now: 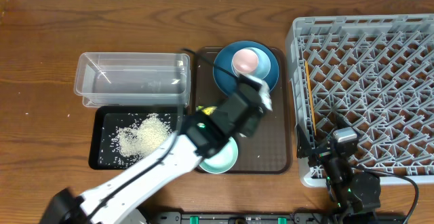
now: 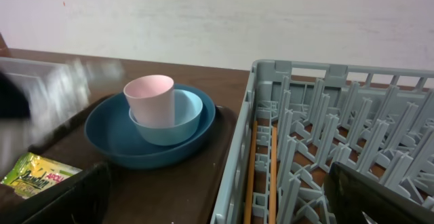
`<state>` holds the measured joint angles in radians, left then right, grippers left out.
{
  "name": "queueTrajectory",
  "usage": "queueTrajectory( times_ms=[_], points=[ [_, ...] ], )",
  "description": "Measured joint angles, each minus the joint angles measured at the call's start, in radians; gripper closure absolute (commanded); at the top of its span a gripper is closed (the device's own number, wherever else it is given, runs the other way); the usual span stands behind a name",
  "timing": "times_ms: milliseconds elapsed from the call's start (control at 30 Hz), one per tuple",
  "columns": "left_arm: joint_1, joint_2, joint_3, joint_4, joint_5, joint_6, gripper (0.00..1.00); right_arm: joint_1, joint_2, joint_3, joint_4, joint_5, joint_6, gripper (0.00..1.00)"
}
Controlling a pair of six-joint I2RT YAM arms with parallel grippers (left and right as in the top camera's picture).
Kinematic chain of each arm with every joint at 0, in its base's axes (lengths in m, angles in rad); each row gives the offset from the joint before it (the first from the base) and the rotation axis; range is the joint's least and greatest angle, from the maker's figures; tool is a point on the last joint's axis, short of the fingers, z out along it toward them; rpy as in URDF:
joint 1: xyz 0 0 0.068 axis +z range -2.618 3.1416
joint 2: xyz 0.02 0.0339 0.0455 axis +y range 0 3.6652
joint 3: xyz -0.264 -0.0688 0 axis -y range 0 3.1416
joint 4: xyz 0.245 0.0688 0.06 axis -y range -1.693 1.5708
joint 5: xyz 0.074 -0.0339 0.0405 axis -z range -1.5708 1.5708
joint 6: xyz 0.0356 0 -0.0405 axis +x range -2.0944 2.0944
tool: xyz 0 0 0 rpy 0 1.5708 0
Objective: Sort waste into correct bins and load items into the dishwasher rack
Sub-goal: 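Grasp the crumpled white tissue with the left gripper, then carry the tissue left and drop it into the clear plastic bin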
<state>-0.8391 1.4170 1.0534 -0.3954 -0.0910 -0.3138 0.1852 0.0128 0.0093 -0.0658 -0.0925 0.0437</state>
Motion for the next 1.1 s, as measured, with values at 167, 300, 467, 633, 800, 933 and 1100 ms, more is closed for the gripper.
queueTrajectory(
  times_ms=[167, 300, 467, 633, 800, 933, 1100],
  points=[
    [0.13, -0.075, 0.0, -0.017, -0.122, 0.0, 0.92, 0.0, 0.0, 0.0, 0.0, 0.0, 0.0, 0.01],
    [0.255, -0.078, 0.0, -0.019, -0.164, 0.0, 0.9, 0.0, 0.0, 0.0, 0.0, 0.0, 0.0, 0.01],
    [0.414, -0.06, 0.0, -0.017, -0.183, 0.0, 0.89, 0.0, 0.0, 0.0, 0.0, 0.0, 0.0, 0.01],
    [0.537, 0.006, 0.0, -0.017, -0.189, -0.007, 0.85, 0.0, 0.0, 0.0, 0.0, 0.0, 0.0, 0.01],
    [0.592, 0.076, 0.0, 0.002, -0.196, -0.011, 0.23, 0.0, 0.0, 0.0, 0.0, 0.0, 0.0, 0.01],
    [0.603, 0.104, 0.0, 0.004, -0.197, -0.018, 0.15, 0.0, 0.0, 0.0, 0.0, 0.0, 0.0, 0.01],
    [0.603, 0.086, 0.0, 0.003, -0.197, -0.023, 0.14, 0.0, 0.0, 0.0, 0.0, 0.0, 0.0, 0.01]
  ],
)
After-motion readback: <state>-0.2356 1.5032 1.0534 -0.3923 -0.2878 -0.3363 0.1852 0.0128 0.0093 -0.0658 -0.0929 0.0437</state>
